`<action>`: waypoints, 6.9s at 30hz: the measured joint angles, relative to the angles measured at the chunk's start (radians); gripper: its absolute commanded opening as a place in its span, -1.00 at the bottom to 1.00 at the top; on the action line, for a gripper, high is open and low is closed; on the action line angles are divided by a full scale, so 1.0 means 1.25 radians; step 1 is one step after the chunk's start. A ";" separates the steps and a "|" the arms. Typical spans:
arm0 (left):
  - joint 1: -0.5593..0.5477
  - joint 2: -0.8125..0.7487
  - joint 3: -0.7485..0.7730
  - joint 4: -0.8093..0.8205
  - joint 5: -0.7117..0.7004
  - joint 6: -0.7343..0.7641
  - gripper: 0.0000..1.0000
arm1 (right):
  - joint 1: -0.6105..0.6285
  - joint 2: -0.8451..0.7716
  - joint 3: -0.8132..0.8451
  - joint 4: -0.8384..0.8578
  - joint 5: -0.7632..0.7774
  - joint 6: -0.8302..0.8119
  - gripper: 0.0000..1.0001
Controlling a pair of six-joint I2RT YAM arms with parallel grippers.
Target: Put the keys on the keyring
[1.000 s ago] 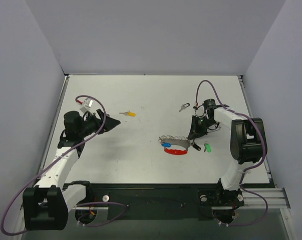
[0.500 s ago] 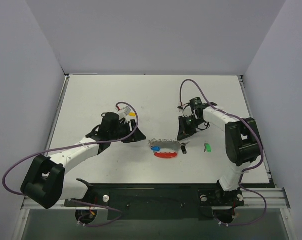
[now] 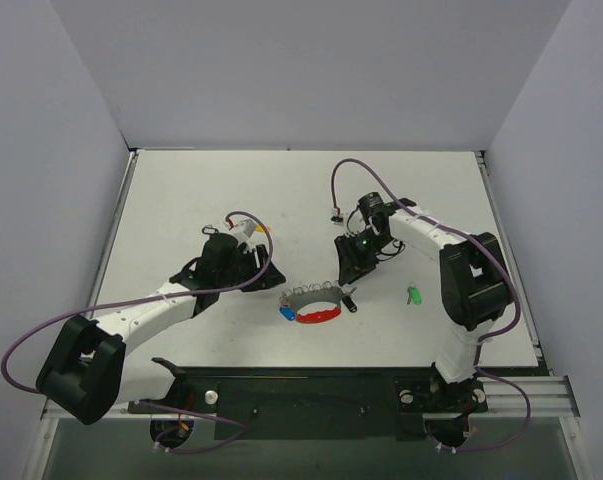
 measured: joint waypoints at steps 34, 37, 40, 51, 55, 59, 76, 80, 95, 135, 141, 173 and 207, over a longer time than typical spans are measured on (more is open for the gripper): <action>-0.040 -0.034 -0.018 0.007 -0.005 0.001 0.25 | 0.070 0.128 0.135 -0.079 0.198 -0.263 -0.39; -0.040 -0.042 -0.022 0.007 -0.005 0.001 0.25 | 0.079 0.132 0.137 -0.086 0.217 -0.264 -0.35; -0.040 -0.046 -0.026 0.006 -0.005 0.001 0.25 | 0.086 0.136 0.152 -0.096 0.232 -0.264 -0.34; -0.040 -0.054 -0.030 0.006 -0.012 0.001 0.25 | 0.117 0.143 0.176 -0.113 0.225 -0.261 -0.28; -0.040 -0.054 -0.030 0.006 -0.013 0.001 0.25 | 0.123 0.145 0.196 -0.123 0.219 -0.261 -0.27; -0.040 -0.055 -0.030 0.006 -0.013 0.001 0.25 | 0.126 0.172 0.234 -0.138 0.219 -0.261 -0.26; -0.040 -0.086 -0.035 -0.002 -0.022 0.004 0.25 | 0.097 0.195 0.254 -0.170 0.153 -0.154 -0.53; -0.040 -0.089 -0.039 -0.004 -0.024 0.004 0.25 | 0.098 0.195 0.254 -0.171 0.154 -0.141 -0.56; -0.040 -0.104 -0.042 -0.007 -0.035 0.005 0.25 | 0.111 0.195 0.253 -0.173 0.186 -0.114 -0.56; -0.040 -0.123 -0.046 -0.024 -0.041 0.014 0.25 | 0.132 0.210 0.251 -0.174 0.222 -0.121 -1.00; -0.034 -0.156 -0.046 -0.030 -0.039 0.026 0.26 | 0.133 0.124 0.250 -0.176 0.219 -0.168 -1.00; -0.088 -0.129 -0.142 0.630 0.275 -0.016 0.29 | 0.175 -0.234 0.354 -0.588 0.129 -1.224 -1.00; -0.254 0.058 -0.034 0.773 0.261 0.625 -0.31 | 0.217 -0.233 0.366 -0.596 0.039 -1.321 -1.00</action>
